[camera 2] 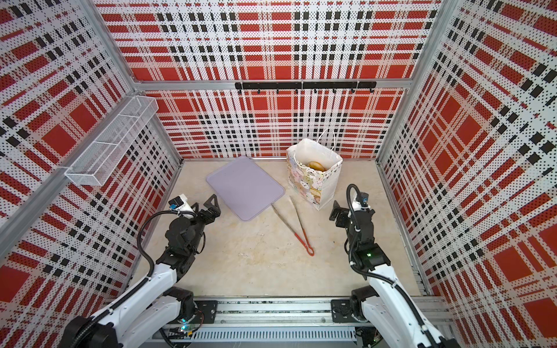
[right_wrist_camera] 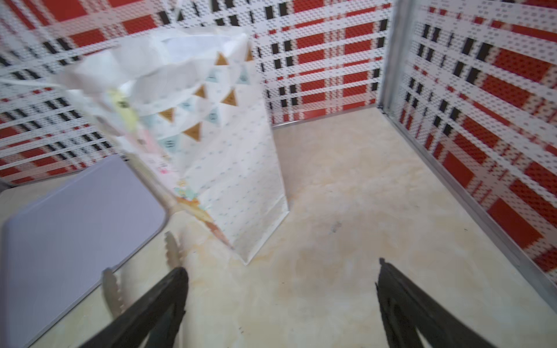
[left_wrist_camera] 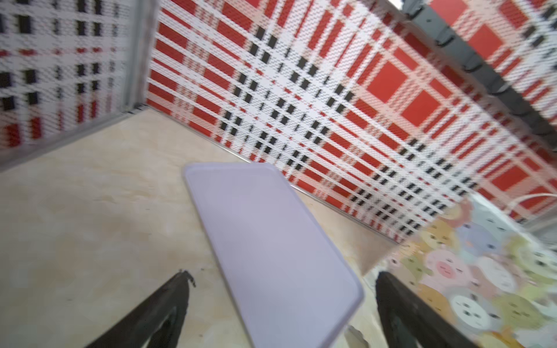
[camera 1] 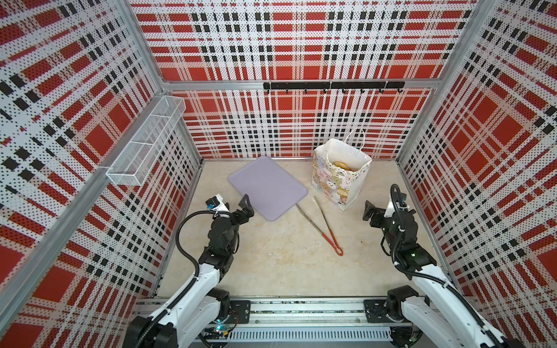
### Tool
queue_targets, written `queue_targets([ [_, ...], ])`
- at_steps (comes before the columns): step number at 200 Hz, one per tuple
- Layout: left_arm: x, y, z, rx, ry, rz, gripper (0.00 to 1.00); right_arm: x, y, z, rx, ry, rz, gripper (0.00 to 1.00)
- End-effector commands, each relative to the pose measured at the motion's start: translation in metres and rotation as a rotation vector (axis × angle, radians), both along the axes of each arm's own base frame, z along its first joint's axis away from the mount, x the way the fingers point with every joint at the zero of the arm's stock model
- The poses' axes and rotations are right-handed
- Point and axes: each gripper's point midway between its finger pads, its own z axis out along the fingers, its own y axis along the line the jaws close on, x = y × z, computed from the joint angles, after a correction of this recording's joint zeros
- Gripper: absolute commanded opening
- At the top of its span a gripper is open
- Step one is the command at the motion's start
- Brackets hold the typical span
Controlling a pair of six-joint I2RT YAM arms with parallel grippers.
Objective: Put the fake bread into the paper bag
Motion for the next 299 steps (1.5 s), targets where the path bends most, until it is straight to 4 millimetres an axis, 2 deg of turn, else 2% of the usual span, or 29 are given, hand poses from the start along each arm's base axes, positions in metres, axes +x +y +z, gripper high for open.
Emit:
queue_targets([
  [1,0.0,0.049,0.006,0.098,-0.003,0.22,0.98,0.009,-0.036,0.007,-0.023,-0.086,-0.08,1.0],
  [24,-0.009,0.087,-0.01,0.127,0.001,0.365,0.98,0.014,-0.061,-0.016,-0.023,-0.106,-0.112,1.0],
  [38,-0.015,0.1,-0.02,0.209,0.023,0.431,0.98,0.018,-0.071,-0.033,-0.028,-0.081,-0.145,1.0],
  [51,-0.018,0.105,-0.03,0.269,0.046,0.462,0.98,0.025,-0.07,-0.045,-0.047,-0.083,-0.126,1.0],
  [75,-0.014,0.101,-0.05,0.334,0.074,0.444,0.98,0.033,-0.06,-0.055,-0.1,-0.176,-0.058,0.99],
  [95,-0.007,0.093,-0.043,0.385,0.035,0.415,0.98,0.041,-0.057,-0.065,-0.098,-0.131,-0.03,1.0],
  [117,-0.009,0.082,-0.03,0.414,-0.071,0.37,0.98,0.052,-0.048,-0.067,-0.11,-0.117,0.03,1.0],
  [130,-0.006,0.068,-0.031,0.434,-0.099,0.297,0.98,0.055,-0.042,-0.064,-0.109,-0.137,0.065,1.0],
  [144,-0.001,0.05,-0.032,0.473,-0.138,0.209,0.98,0.052,-0.031,-0.058,-0.073,-0.2,0.111,1.0],
  [153,0.002,0.042,-0.033,0.503,-0.151,0.183,0.98,0.053,-0.02,-0.059,-0.111,-0.225,0.143,1.0],
  [171,-0.004,0.049,-0.038,0.482,-0.143,0.201,0.98,0.063,0.006,-0.07,-0.197,-0.176,0.224,1.0],
  [185,-0.001,0.049,-0.039,0.479,-0.155,0.205,0.98,0.071,0.015,-0.079,-0.223,-0.133,0.255,1.0],
  [231,0.025,0.058,-0.051,0.451,-0.069,0.194,0.98,0.07,0.007,-0.082,-0.212,-0.155,0.203,1.0],
  [299,0.025,0.058,-0.051,0.449,-0.066,0.192,0.98,0.074,-0.004,-0.087,-0.207,-0.122,0.133,1.0],
])
